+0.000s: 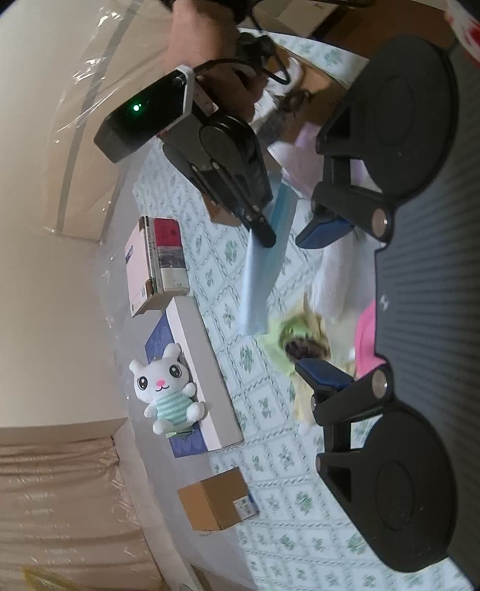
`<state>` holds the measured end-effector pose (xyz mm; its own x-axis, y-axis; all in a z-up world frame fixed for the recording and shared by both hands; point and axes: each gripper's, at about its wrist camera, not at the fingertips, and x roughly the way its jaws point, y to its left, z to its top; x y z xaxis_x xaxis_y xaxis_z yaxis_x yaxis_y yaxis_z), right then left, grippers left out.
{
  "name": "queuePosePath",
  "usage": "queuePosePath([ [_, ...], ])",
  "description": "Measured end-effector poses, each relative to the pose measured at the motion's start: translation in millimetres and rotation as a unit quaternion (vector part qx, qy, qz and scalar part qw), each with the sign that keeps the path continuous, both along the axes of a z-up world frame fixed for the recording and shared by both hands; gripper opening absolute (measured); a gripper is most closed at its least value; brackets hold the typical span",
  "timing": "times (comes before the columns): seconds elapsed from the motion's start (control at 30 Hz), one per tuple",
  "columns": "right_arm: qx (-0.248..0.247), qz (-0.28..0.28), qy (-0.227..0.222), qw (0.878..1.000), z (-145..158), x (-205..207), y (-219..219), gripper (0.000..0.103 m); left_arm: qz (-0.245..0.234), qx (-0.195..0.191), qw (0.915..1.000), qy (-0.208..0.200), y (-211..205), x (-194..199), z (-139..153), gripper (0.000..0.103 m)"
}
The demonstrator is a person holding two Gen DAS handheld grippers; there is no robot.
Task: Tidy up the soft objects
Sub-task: 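Lift the blue mask with the right tool while the left tool grasps the white cloth, then carry the white cloth and blue mask over the cardboard tray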
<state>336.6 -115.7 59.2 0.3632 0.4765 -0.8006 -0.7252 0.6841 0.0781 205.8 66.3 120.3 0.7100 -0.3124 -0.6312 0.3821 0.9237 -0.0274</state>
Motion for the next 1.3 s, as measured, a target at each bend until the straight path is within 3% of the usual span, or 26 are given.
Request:
queuePosePath([
  [0.07, 0.006, -0.005, -0.010, 1.000, 6, -8, -10, 0.001, 0.000, -0.002, 1.0000, 0.004, -18, -7, -2, 0.063],
  [0.13, 0.004, -0.001, -0.019, 1.000, 11, -18, -18, 0.002, -0.029, 0.028, 0.9992, -0.004, -40, -13, -4, 0.063],
  [0.2, -0.001, 0.005, -0.023, 1.000, 15, -26, -28, 0.002, -0.078, 0.081, 0.9937, -0.004, -63, -15, -9, 0.063],
  [0.27, -0.001, 0.004, -0.026, 1.000, 17, -32, -39, 0.002, -0.135, 0.142, 0.9805, -0.004, -80, -14, -16, 0.063],
  [0.33, 0.005, -0.004, -0.027, 1.000, 21, -35, -53, 0.002, -0.193, 0.211, 0.9582, -0.006, -94, -11, -22, 0.063],
  [0.43, 0.011, -0.021, -0.027, 0.999, 24, -38, -74, 0.001, -0.284, 0.298, 0.9112, -0.017, -107, -4, -29, 0.062],
  [0.57, 0.018, -0.048, -0.027, 0.998, 26, -40, -100, 0.002, -0.392, 0.361, 0.8459, -0.020, -113, 11, -39, 0.062],
  [0.73, 0.033, -0.088, -0.029, 0.995, 28, -43, -127, 0.002, -0.447, 0.397, 0.8016, 0.013, -118, 39, -70, 0.060],
  [0.83, 0.039, -0.102, -0.030, 0.994, 27, -46, -137, 0.001, -0.462, 0.421, 0.7799, 0.029, -122, 54, -92, 0.054],
  [1.0, 0.037, -0.112, -0.027, 0.993, 17, -42, -145, 0.002, -0.472, 0.443, 0.7595, 0.064, -128, 76, -125, 0.045],
  [1.07, 0.035, -0.115, -0.023, 0.992, 12, -39, -148, 0.002, -0.470, 0.452, 0.7547, 0.072, -128, 81, -131, 0.036],
  [1.13, 0.034, -0.119, -0.020, 0.992, 8, -36, -149, 0.001, -0.466, 0.456, 0.7544, 0.077, -129, 84, -133, 0.027],
  [1.3, 0.038, -0.134, -0.019, 0.990, 5, -36, -154, 0.001, -0.450, 0.454, 0.7641, 0.086, -129, 87, -129, 0.017],
])
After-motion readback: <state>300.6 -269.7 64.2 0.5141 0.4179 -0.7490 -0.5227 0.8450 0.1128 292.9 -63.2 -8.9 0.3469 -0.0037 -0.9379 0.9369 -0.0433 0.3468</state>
